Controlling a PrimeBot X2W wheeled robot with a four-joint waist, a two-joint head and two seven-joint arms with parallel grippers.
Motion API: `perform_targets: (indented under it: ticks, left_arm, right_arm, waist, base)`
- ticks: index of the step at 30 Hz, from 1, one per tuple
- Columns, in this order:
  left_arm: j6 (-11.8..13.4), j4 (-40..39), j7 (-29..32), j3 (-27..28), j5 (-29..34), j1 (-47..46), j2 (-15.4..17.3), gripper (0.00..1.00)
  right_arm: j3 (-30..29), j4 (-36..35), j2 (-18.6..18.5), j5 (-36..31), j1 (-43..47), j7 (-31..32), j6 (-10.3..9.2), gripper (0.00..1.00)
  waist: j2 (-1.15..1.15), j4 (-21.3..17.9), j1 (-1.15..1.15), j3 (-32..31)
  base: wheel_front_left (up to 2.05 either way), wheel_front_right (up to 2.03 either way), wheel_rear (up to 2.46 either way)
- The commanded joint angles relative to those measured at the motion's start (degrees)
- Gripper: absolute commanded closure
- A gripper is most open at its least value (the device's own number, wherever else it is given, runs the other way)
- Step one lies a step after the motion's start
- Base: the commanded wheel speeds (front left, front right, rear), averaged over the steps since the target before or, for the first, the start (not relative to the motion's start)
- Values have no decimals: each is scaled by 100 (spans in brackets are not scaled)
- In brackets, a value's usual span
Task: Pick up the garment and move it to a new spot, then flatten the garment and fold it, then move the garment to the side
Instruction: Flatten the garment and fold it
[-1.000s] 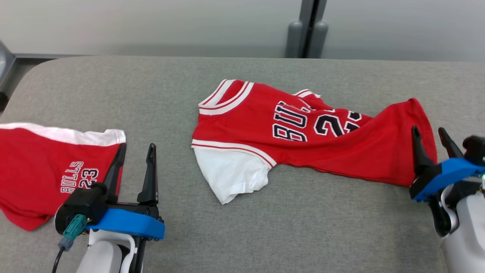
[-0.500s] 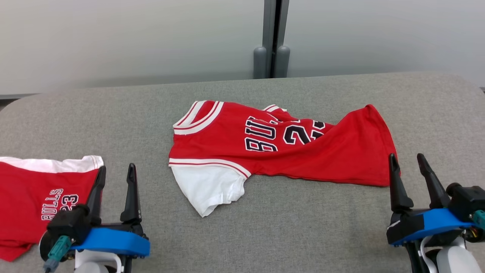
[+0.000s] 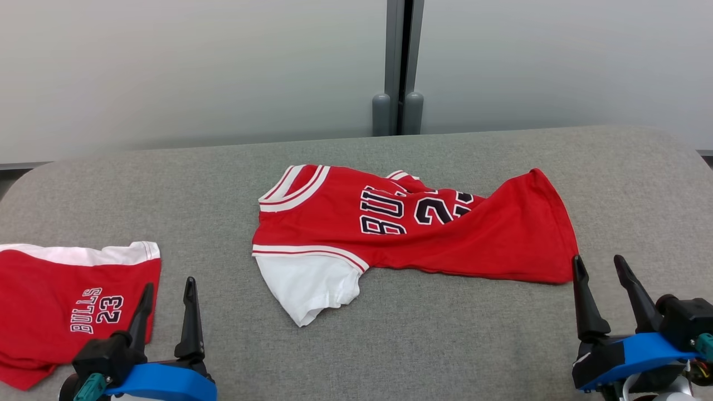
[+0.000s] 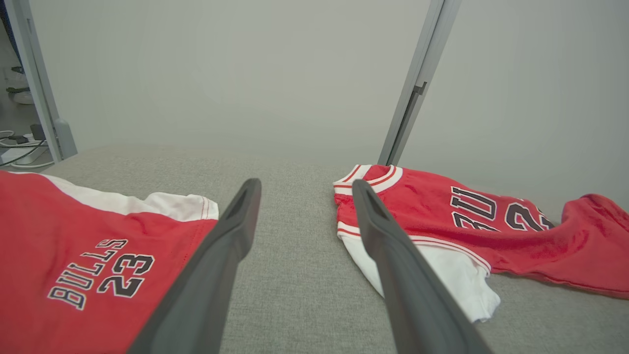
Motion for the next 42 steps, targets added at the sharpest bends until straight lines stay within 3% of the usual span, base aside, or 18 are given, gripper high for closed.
perform_targets:
  ticks: [1, 18, 27, 36, 42]
  left_arm:
    - [-23, 57, -27, -10, -20, 48, -21, 0]
    - [-46, 396, 7, -195, -83, -205, 16, 0]
    - [-80, 737, 789, -643, -417, -585, -224, 0]
    - [244, 1419, 1590, -786, -978, -916, -472, 0]
    - [400, 1707, 1737, -847, -1206, -1038, -513, 0]
  right_arm:
    - [14, -43, 9, -40, 97, 37, 1, 0]
    - [95, -84, 10, 127, 208, 114, 1, 0]
    - [229, -67, 8, 181, 17, 109, 1, 0]
    - [436, 31, 7, 222, -160, 52, 1, 0]
    - [493, 91, 5, 263, -231, -15, 1, 0]
  waist:
    - [0, 16, 0, -13]
    - [0, -17, 0, -49]
    - [0, -103, 0, 97]
    - [0, -430, 0, 355]
    - [0, -628, 0, 494]
  base:
    - [0, 0, 0]
    - [0, 0, 0]
    - [0, 0, 0]
    - [0, 0, 0]
    - [0, 0, 0]
